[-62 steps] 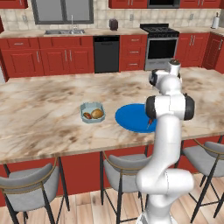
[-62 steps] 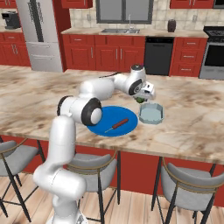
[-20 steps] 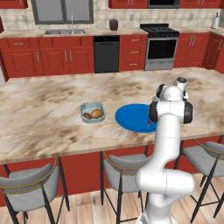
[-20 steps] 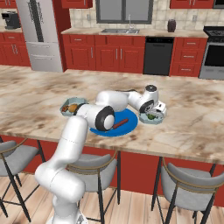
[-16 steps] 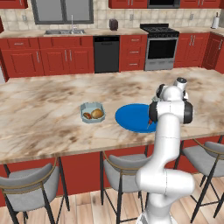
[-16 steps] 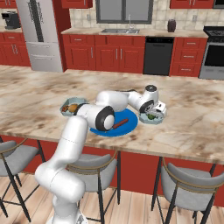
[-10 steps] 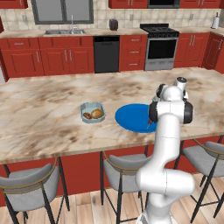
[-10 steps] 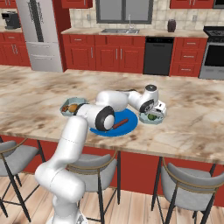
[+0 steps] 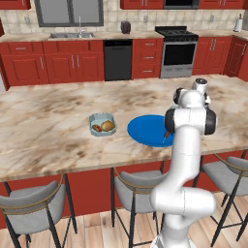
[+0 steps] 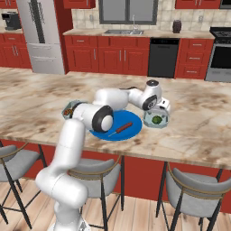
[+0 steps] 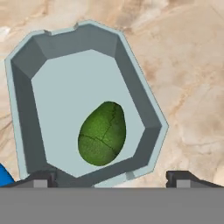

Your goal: Place one cooked food and one vegetable from the large plate to each tupperware container.

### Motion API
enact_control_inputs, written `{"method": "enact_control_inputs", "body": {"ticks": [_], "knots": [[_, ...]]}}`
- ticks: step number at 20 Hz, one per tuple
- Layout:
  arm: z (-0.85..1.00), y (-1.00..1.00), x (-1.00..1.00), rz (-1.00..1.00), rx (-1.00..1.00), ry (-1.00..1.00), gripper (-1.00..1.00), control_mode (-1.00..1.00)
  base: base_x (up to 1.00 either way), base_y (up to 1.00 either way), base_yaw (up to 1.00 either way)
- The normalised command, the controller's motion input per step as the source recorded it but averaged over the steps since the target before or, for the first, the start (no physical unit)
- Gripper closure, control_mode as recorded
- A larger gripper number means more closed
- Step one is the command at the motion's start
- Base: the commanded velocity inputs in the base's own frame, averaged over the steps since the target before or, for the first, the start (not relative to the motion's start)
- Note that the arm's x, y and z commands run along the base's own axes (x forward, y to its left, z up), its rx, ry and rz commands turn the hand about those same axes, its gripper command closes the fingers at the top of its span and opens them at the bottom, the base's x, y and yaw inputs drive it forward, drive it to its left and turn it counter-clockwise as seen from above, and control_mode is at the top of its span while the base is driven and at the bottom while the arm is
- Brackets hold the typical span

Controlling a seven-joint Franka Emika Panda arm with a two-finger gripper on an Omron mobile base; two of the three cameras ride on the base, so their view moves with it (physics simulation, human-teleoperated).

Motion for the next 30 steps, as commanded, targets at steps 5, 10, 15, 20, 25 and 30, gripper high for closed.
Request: {"method": "enact_control_inputs", "body": {"ticks": [5, 10, 15, 20, 25, 30], "knots": [[0.77, 0.65, -0.43, -0.05, -0.01, 0.01, -1.00, -1.00, 0.00, 0.00, 0.00], [0.05, 0.43, -0.41, -0.06, 0.10, 0.07, -1.00, -1.00, 0.00, 0.00, 0.00], [0.00, 0.23, -0.53, -0.10, 0.25, 0.00, -1.00, -1.00, 0.00, 0.00, 0.00], [0.08, 0.53, -0.52, -0.05, 0.22, -0.01, -1.00, -1.00, 0.00, 0.00, 0.00], [-0.01, 0.92, -0.09, 0.00, -0.10, 0.06, -1.00, -1.00, 0.00, 0.00, 0.00], [-0.17, 0.43, 0.05, -0.02, -0.25, 0.13, -1.00, -1.00, 0.00, 0.00, 0.00]]}}
